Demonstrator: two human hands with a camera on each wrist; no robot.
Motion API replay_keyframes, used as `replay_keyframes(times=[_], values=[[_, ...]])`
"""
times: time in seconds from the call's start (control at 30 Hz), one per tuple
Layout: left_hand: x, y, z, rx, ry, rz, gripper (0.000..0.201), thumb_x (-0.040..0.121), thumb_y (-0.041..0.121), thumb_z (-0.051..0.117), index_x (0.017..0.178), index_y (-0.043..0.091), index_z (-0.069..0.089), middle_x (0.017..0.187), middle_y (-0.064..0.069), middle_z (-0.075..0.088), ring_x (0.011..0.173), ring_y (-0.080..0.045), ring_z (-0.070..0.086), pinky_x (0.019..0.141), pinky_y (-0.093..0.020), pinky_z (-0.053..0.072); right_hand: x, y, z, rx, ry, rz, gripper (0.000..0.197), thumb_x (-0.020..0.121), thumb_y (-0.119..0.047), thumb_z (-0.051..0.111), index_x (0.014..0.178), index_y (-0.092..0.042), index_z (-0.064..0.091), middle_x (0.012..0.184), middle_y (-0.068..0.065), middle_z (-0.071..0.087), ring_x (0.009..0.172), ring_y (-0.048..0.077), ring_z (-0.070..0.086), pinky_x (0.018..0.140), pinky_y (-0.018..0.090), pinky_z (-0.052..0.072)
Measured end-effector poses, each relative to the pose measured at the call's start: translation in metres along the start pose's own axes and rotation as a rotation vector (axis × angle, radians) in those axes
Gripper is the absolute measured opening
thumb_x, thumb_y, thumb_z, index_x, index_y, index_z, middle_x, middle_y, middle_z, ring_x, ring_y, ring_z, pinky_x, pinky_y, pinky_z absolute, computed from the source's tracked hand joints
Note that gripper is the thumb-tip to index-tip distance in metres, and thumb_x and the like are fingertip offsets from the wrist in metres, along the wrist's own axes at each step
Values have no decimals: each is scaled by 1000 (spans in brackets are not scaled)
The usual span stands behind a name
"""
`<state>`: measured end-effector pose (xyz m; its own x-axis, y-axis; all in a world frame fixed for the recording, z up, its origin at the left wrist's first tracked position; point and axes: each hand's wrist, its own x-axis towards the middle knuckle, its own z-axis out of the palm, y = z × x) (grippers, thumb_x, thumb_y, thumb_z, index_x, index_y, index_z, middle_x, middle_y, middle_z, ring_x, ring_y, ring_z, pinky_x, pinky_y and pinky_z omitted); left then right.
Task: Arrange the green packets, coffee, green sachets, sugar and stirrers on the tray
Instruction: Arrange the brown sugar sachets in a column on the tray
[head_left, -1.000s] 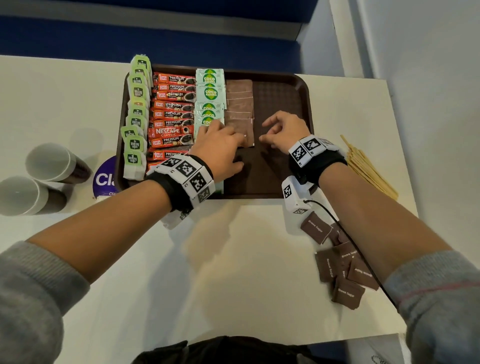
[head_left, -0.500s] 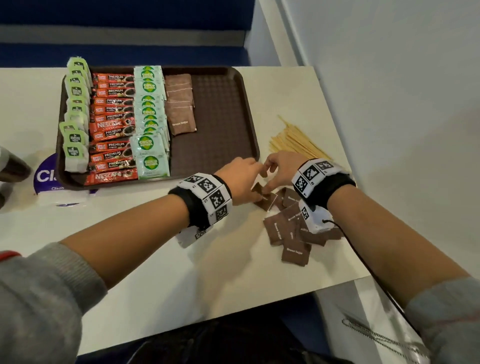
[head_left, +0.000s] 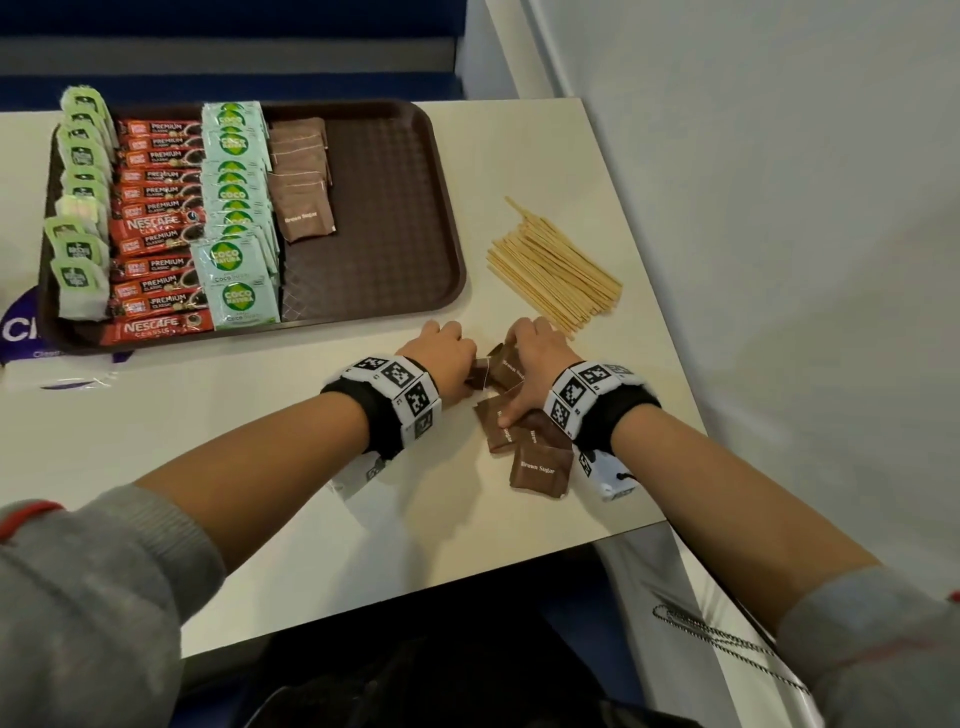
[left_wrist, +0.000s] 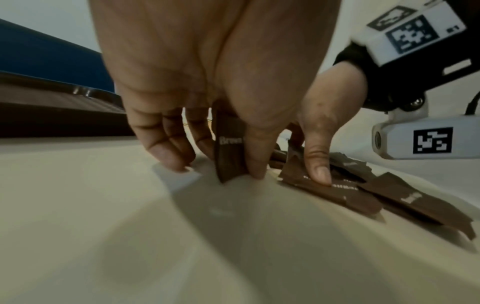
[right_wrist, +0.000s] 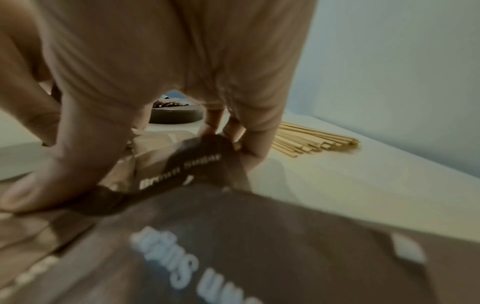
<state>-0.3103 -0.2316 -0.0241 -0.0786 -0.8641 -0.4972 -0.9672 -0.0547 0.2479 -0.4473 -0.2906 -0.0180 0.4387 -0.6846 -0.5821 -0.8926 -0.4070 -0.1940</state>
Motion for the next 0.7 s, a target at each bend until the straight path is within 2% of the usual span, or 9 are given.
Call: replay_keyframes(times=[0.13, 0.23, 0.33, 0.4, 0.5, 0.57, 0.6, 0.7], values=[[-3, -9, 2, -106, 22, -29, 30, 92, 30, 56, 113, 9, 52, 113, -13, 60, 104, -30, 55, 77, -33, 41, 5, -3, -4, -3, -49, -66, 75, 55, -33, 89, 114, -10, 50, 114, 9, 58, 105, 26, 56, 86, 34, 47], [-10, -18, 3, -296, 87, -67, 30, 91, 26, 60, 115, 11, 51, 111, -10, 63, 103, -29, 57, 75, -28, 37, 8, -3, -7, -61, -105, -96, 57, 61, -37, 86, 105, -11, 61, 106, 8, 67, 98, 25, 63, 78, 29, 48], [-18, -27, 1, -497, 168, -127, 34, 90, 21, 60, 121, 15, 48, 107, -1, 64, 100, -21, 59, 78, -26, 41, 10, -2, -8, -62, -124, -117, 52, 65, -38, 83, 103, -9, 63, 105, 8, 67, 96, 25, 62, 75, 27, 44], [-22, -33, 0, -608, 200, -168, 37, 91, 17, 57, 126, 17, 44, 104, -1, 64, 93, -19, 62, 79, -30, 49, 10, -3, -10, -21, -119, -131, 47, 69, -34, 81, 104, -8, 63, 103, 7, 67, 94, 23, 60, 73, 25, 40], [-28, -42, -3, -785, 231, -203, 33, 94, 10, 51, 124, 19, 42, 87, -1, 64, 71, -20, 67, 69, -32, 57, 11, -8, -19, 119, -52, -147, 33, 73, -27, 79, 98, -10, 66, 91, 2, 65, 83, 17, 56, 68, 22, 37], [-30, -48, -4, -921, 259, -222, 27, 94, 5, 46, 118, 17, 45, 83, 0, 62, 71, -23, 70, 66, -34, 59, 13, -16, -29, 227, -10, -169, 25, 72, -26, 80, 90, -13, 67, 85, 0, 65, 81, 18, 58, 62, 24, 39], [-31, -51, -6, -978, 277, -239, 25, 94, 3, 44, 115, 17, 47, 84, -1, 62, 72, -25, 70, 65, -34, 60, 13, -22, -34, 287, -3, -187, 25, 71, -25, 80, 90, -14, 67, 85, 0, 66, 81, 18, 60, 65, 22, 42], [-33, -60, -10, -1164, 330, -282, 24, 92, 1, 40, 102, 19, 51, 97, -10, 61, 69, -27, 68, 59, -36, 60, 13, -43, -49, 472, -9, -230, 32, 70, -22, 81, 99, -12, 70, 92, 2, 72, 87, 18, 67, 81, 28, 50]])
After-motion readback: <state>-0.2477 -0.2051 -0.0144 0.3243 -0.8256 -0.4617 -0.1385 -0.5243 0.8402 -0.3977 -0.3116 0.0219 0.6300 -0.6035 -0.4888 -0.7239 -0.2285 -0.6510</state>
